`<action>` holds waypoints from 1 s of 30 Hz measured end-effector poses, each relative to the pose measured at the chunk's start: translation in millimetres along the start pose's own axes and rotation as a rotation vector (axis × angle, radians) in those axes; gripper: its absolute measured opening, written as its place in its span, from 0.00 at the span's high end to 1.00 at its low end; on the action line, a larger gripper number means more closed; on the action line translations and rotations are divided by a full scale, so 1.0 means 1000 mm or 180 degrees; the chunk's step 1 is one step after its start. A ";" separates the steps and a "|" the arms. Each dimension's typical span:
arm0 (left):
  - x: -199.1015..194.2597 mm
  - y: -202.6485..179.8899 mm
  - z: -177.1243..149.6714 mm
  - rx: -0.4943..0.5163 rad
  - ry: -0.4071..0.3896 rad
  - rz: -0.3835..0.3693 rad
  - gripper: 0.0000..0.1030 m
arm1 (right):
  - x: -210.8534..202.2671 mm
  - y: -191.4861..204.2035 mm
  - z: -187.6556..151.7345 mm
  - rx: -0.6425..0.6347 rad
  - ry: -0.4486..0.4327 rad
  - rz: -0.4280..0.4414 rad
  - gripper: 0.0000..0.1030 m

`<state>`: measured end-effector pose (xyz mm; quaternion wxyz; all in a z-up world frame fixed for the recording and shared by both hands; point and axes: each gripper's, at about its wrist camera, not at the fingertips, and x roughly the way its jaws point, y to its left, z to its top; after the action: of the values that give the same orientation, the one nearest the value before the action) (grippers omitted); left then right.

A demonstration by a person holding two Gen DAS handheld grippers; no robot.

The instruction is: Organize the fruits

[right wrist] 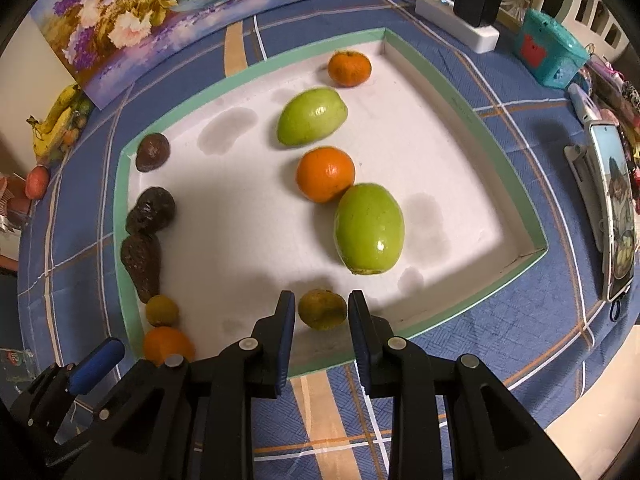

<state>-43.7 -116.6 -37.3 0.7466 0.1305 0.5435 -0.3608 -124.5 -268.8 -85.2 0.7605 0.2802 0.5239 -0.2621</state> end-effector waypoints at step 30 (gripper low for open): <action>-0.067 0.089 -0.014 -0.0917 -0.0817 0.1106 0.00 | -0.029 0.047 -0.021 -0.0576 -0.0516 -0.0142 0.12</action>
<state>-2.9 -18.8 0.3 0.8711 0.0673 0.4595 -0.1595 -114.9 -217.5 -56.5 0.8165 0.1766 0.4883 -0.2524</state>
